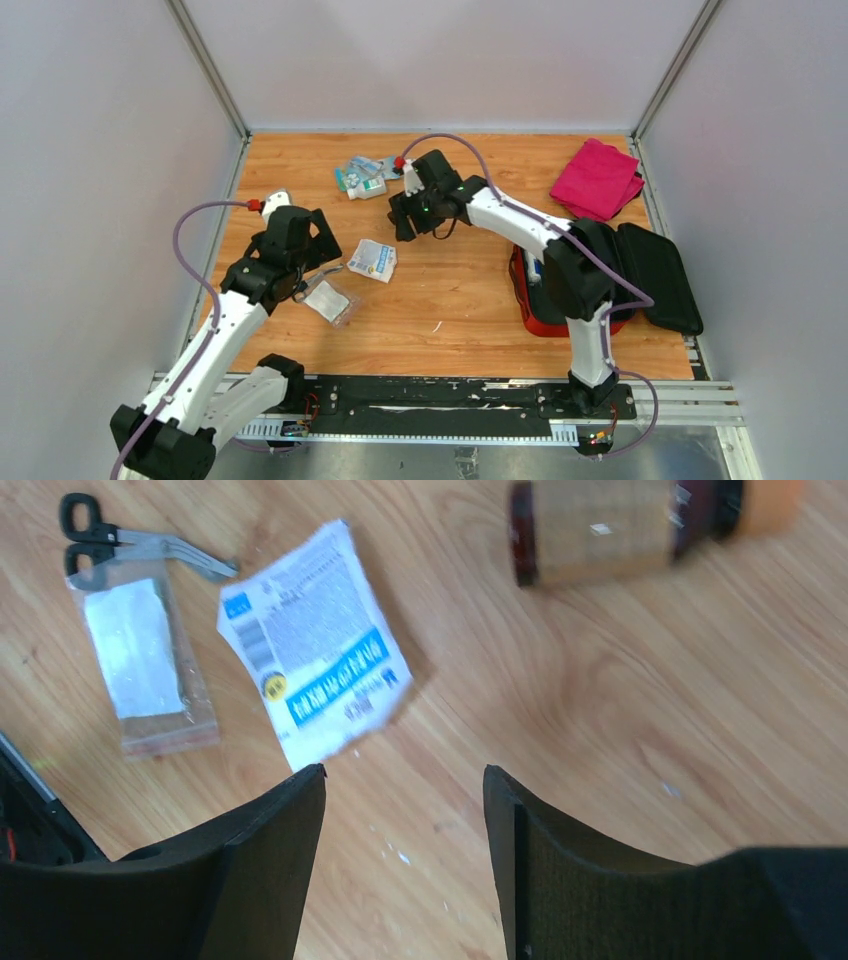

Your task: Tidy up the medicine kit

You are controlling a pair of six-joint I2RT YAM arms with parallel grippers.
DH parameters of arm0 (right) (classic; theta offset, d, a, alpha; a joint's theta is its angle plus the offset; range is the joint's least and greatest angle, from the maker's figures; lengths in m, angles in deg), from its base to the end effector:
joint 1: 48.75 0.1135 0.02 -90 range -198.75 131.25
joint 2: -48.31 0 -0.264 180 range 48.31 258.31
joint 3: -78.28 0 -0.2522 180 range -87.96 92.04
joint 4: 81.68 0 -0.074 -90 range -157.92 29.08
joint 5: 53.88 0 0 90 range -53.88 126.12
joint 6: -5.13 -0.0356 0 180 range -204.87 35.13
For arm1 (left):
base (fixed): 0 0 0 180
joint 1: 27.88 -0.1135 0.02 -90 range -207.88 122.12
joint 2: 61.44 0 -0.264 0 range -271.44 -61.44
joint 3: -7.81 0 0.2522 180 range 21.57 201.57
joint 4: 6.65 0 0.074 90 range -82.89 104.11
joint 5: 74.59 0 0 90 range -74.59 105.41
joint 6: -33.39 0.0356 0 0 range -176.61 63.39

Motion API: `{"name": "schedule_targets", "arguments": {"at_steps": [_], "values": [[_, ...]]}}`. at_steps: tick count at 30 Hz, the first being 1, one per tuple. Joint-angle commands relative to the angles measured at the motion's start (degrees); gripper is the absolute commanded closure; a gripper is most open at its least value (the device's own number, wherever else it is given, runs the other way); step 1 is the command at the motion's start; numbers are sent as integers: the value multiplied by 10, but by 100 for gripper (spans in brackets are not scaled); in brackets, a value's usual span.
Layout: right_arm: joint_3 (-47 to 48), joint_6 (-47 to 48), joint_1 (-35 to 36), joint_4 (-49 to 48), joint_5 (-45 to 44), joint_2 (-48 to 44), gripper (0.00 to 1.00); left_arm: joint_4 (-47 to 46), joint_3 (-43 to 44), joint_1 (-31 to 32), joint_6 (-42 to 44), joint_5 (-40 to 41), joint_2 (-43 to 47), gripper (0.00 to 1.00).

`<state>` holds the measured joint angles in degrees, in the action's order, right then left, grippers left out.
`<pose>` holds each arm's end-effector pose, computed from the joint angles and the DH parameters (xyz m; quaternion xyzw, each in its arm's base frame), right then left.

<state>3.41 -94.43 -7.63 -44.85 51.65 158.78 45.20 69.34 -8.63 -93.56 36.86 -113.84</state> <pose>0.3280 0.2990 0.2647 -0.2990 0.8567 0.2835 0.3102 0.1805 -0.0492 0.2900 -0.2122 0.8779 -0.0352 0.4278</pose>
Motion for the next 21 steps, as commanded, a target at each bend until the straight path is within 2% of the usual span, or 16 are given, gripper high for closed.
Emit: {"name": "schedule_targets", "arguments": {"at_steps": [1, 7, 16, 21], "values": [[87, 25, 17, -10, 102, 82, 36, 36, -6, -3, 15, 45, 42, 0], [157, 43, 22, -5, 147, 181, 37, 42, -13, -3, 25, 43, 66, 0], [200, 55, 29, 3, 171, 249, 40, 42, -15, -3, 29, 30, 64, 0], [202, 55, 32, 6, 173, 259, 49, 42, -17, -3, 31, 27, 63, 0]]}}
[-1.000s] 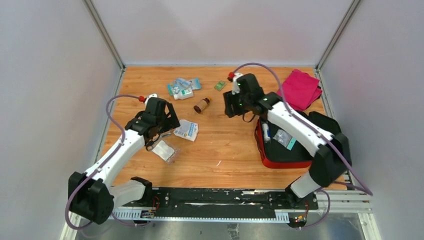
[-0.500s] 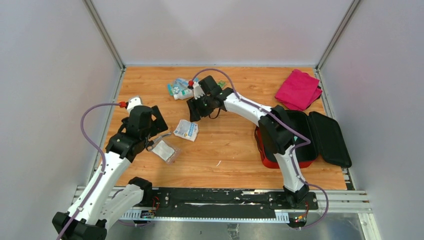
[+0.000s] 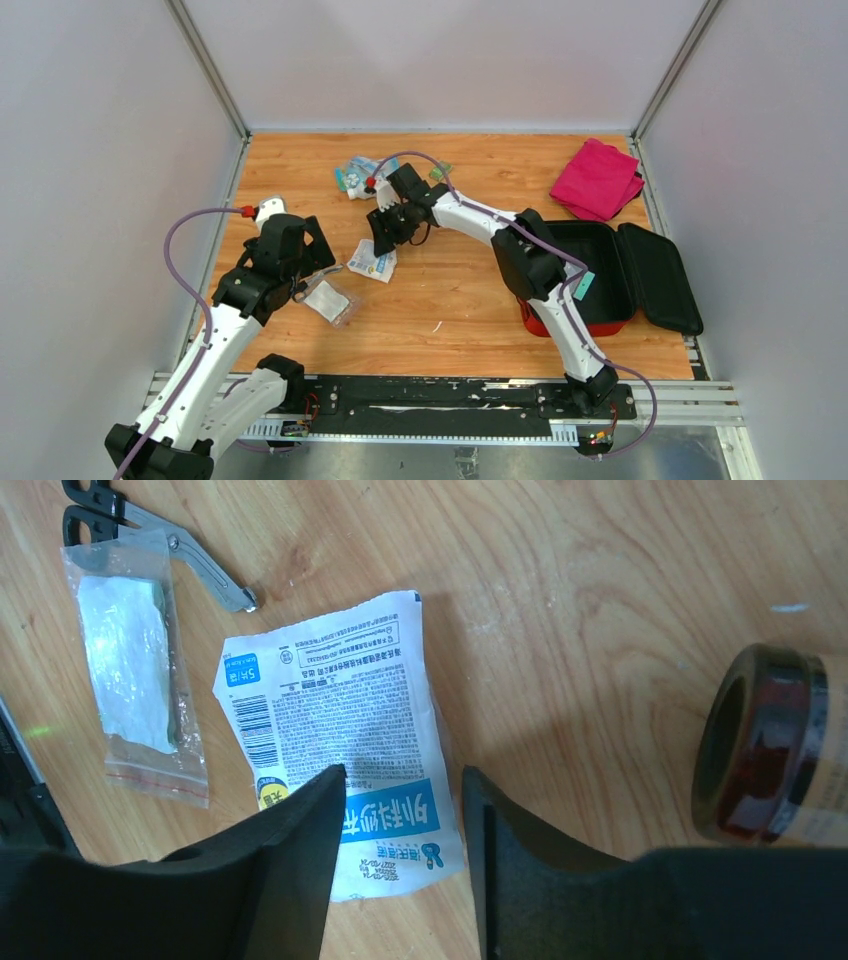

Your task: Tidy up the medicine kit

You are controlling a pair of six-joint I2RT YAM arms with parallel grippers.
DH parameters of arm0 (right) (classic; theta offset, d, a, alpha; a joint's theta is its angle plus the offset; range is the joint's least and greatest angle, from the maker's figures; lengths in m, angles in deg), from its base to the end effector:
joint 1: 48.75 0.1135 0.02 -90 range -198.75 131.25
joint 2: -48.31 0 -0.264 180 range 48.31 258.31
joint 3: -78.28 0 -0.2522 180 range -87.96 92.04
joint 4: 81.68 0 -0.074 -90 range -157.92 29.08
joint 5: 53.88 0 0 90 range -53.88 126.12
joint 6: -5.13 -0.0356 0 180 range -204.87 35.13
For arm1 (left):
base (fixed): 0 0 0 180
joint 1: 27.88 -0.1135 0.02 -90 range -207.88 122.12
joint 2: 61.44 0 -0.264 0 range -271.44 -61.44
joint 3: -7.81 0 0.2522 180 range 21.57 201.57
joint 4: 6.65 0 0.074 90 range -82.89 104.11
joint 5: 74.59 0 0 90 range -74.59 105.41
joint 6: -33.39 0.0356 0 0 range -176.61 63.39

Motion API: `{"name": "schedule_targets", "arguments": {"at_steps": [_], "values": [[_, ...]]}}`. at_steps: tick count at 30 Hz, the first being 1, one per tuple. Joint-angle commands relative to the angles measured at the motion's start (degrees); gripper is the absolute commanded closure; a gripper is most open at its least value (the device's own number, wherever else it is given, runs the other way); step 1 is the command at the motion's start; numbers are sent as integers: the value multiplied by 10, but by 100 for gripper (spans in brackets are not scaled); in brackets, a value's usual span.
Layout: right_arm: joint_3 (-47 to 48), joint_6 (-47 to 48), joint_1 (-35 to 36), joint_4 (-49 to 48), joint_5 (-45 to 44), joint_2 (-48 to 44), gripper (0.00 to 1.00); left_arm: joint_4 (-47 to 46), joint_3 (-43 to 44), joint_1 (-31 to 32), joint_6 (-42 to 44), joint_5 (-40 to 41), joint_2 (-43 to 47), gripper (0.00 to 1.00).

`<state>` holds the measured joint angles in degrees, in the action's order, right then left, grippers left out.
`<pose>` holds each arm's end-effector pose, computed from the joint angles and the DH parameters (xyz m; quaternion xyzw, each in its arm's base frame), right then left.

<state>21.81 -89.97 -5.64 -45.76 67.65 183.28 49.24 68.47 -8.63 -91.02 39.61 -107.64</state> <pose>0.3701 0.3720 0.1735 -0.3853 0.8155 0.3739 0.2160 0.1571 -0.0394 0.2966 -0.2030 0.8721 -0.0110 0.4451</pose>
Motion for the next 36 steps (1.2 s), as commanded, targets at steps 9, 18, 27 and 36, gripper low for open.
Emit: {"name": "schedule_targets", "arguments": {"at_steps": [9, 18, 27, 36], "values": [[-19, -12, 13, 14, -19, -35, 88, -3, -9, -3, 0, -6, -9, 0], [-170, -63, 4, 10, -122, -245, 100, -20, -20, -3, 9, -38, -12, 0], [-436, -143, -107, 35, -263, -590, 100, -60, -40, -4, -3, -72, -11, 0], [-550, -116, -335, 182, -372, -835, 100, -70, -56, -7, -8, -40, -24, 0]]}}
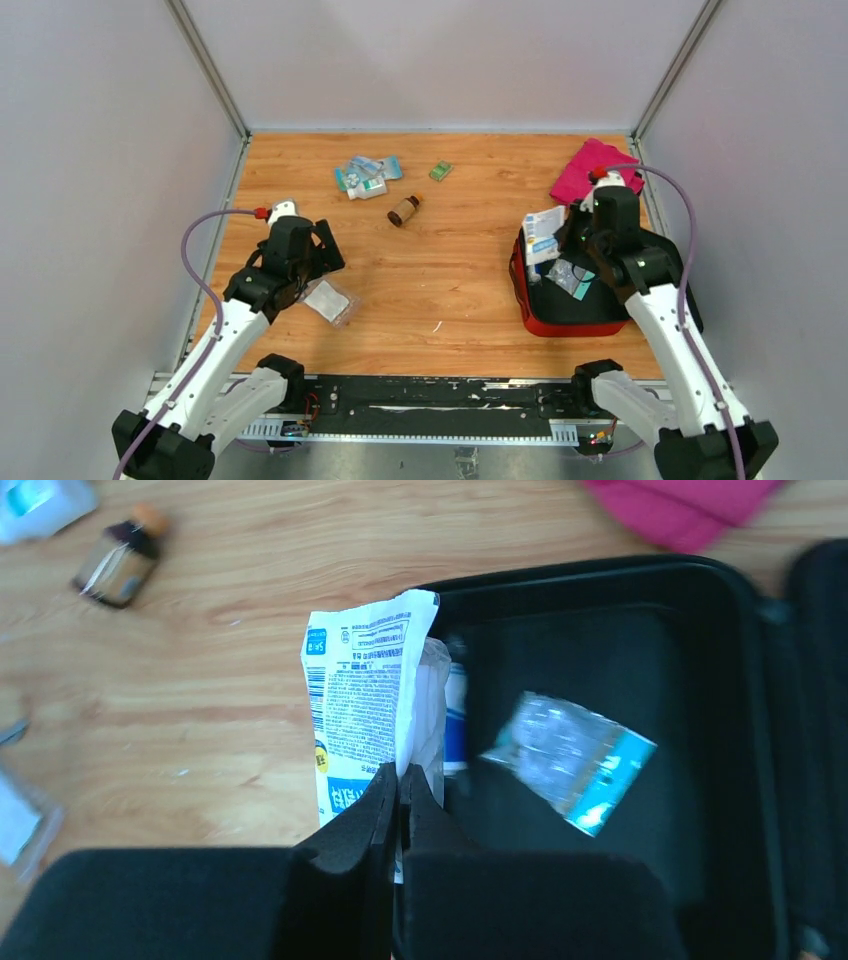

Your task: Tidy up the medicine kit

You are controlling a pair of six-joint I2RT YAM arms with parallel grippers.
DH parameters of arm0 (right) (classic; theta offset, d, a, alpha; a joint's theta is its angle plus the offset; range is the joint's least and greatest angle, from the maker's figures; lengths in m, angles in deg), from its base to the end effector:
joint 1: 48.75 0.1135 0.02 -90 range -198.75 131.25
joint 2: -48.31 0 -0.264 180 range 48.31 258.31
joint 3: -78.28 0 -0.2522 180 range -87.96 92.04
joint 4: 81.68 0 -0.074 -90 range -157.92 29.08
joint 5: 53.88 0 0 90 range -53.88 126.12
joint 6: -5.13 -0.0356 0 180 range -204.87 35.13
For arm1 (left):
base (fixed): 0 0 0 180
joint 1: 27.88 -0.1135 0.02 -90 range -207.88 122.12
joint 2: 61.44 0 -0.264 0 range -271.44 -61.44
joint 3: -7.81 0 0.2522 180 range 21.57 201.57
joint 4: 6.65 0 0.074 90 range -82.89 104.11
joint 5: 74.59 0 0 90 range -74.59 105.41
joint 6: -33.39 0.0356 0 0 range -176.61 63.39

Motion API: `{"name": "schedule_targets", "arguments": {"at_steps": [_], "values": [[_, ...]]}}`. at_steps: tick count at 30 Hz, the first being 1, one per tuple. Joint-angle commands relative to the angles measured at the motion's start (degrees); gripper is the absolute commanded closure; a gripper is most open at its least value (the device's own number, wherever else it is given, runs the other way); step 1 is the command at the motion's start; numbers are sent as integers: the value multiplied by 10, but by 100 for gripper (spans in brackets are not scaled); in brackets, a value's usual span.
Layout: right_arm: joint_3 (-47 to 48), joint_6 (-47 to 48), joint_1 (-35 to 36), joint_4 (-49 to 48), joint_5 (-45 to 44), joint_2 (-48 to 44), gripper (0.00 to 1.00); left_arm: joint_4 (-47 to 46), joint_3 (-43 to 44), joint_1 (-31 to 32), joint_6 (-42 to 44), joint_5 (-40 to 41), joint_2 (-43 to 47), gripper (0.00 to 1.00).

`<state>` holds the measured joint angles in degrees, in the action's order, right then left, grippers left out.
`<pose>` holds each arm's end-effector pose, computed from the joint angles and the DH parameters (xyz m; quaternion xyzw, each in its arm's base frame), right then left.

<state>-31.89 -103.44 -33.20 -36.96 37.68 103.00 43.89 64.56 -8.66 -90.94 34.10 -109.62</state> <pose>0.1984 0.0562 0.3407 0.0159 0.8640 0.1588 0.4775 0.1675 -0.0463 0.2758 -0.1840 0.8848 -0.0485 0.4253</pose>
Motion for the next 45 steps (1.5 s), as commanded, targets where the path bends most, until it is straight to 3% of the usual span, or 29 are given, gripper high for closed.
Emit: {"name": "schedule_targets", "arguments": {"at_steps": [1, 8, 24, 27, 31, 33, 38, 41, 45], "values": [[-17, 25, -75, 104, -82, -35, 100, -21, -19, -7, -11, 8, -7, 0], [-29, 58, -143, 104, -84, 10, 100, -29, -24, -7, -13, -12, -27, 0], [-18, 77, -146, 12, 7, 182, 100, -8, -40, -7, -16, 21, -44, 0], [-14, 77, -146, 13, -8, 205, 91, 2, -41, -7, -20, 31, -55, 0], [-15, 75, -146, 21, -53, 191, 60, 10, -50, -7, -33, 40, -67, 0], [-14, 76, -146, 29, -62, 176, 54, 7, -56, -7, -39, 38, -74, 0], [-11, 76, -145, 38, -39, 129, 51, -9, -66, -7, -51, 20, -100, 0], [-10, 80, -138, 28, 46, 94, 52, -11, -66, -7, -57, 4, -116, 0], [-3, 63, -83, 8, 92, 72, 52, -17, -74, -7, -71, -2, -131, 0]]}}
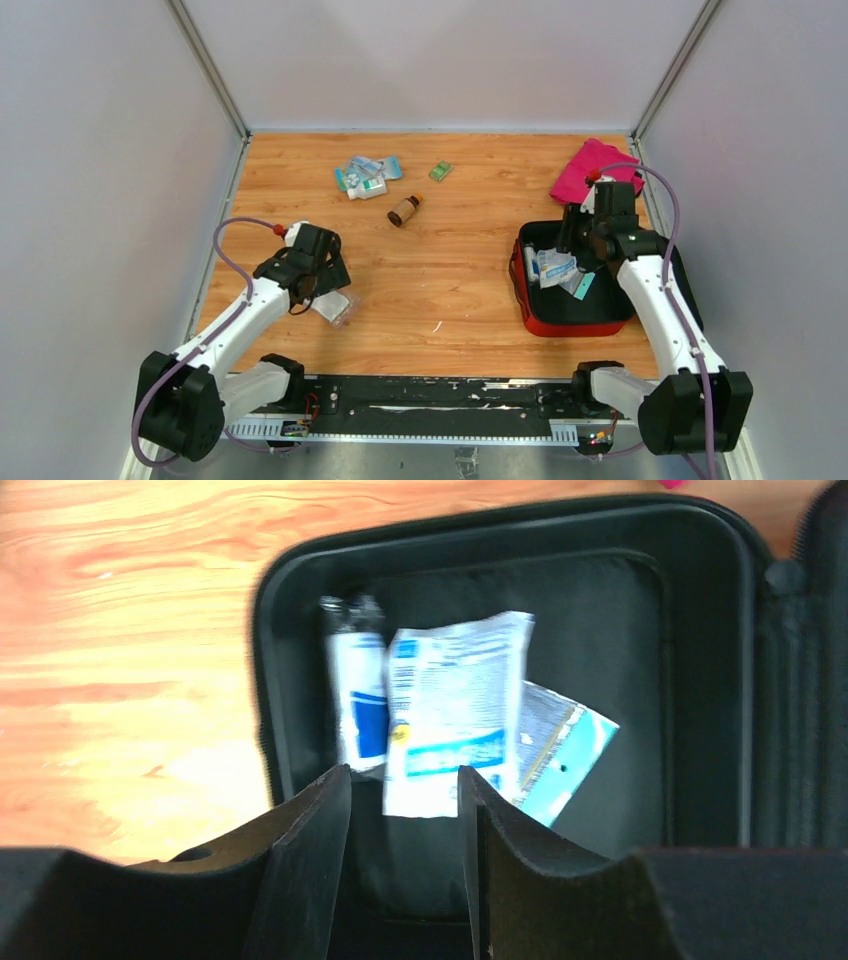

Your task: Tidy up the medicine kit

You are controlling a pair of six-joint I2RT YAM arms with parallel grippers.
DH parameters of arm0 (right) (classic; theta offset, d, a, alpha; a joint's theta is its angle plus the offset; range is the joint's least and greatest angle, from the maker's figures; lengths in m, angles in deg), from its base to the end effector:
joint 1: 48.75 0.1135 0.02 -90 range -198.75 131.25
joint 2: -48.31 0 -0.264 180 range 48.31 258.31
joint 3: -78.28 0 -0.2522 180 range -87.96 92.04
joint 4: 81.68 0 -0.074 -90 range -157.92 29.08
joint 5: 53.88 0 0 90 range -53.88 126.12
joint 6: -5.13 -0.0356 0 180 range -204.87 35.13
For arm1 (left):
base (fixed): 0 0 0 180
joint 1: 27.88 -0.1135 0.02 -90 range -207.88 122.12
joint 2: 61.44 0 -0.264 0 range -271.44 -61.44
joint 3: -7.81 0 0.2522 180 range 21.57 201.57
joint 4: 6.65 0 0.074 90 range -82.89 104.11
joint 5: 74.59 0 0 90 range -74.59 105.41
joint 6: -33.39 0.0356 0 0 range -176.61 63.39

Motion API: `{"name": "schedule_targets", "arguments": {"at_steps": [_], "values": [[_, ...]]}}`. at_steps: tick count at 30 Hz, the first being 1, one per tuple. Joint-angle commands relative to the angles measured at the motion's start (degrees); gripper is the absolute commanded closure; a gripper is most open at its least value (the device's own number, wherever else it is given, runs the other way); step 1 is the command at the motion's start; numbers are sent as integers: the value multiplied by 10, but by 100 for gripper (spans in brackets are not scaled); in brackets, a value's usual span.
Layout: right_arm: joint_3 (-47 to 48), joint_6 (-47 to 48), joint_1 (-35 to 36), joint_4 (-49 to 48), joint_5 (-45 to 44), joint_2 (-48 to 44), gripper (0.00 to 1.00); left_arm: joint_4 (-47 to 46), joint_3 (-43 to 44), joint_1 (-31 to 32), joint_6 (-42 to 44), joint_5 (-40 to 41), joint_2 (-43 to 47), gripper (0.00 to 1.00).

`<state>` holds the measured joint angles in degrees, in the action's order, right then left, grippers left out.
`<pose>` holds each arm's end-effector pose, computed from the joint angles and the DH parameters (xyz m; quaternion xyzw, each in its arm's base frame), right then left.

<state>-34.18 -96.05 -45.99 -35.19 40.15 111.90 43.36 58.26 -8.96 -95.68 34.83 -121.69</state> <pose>0.2345 0.0138 0.2933 0.0531 0.9135 0.0808 0.3953 0.1851 -0.0509 0.2068 -0.2097 0.9293 0.0180 0.3035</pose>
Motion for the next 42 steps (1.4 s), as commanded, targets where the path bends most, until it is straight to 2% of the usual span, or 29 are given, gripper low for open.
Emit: {"name": "schedule_targets", "arguments": {"at_steps": [1, 5, 9, 17, 27, 33, 36, 42], "values": [[26, -15, 66, -11, 69, -14, 52, -14, -14, -4, -26, -13, -12, 0], [41, -36, 149, -23, 47, 8, 52, -33, -31, -3, -36, -33, -32, 0], [43, -44, 188, -41, 45, 29, 53, -54, -39, -1, -32, -46, -51, 0], [42, -44, 212, -51, 50, 33, 55, -125, -40, 13, 5, -100, -102, 1], [35, -49, 213, -48, 41, 20, 57, -186, -14, 94, 28, -160, -185, 4], [29, -57, 213, -48, 26, 13, 57, -196, 18, 140, 50, -182, -179, 4], [29, -59, 213, -50, 25, 14, 57, -181, 35, 141, 65, -185, -151, 3], [34, -77, 213, -57, 32, 23, 56, -111, 101, 142, 92, -137, -77, 0]]}}
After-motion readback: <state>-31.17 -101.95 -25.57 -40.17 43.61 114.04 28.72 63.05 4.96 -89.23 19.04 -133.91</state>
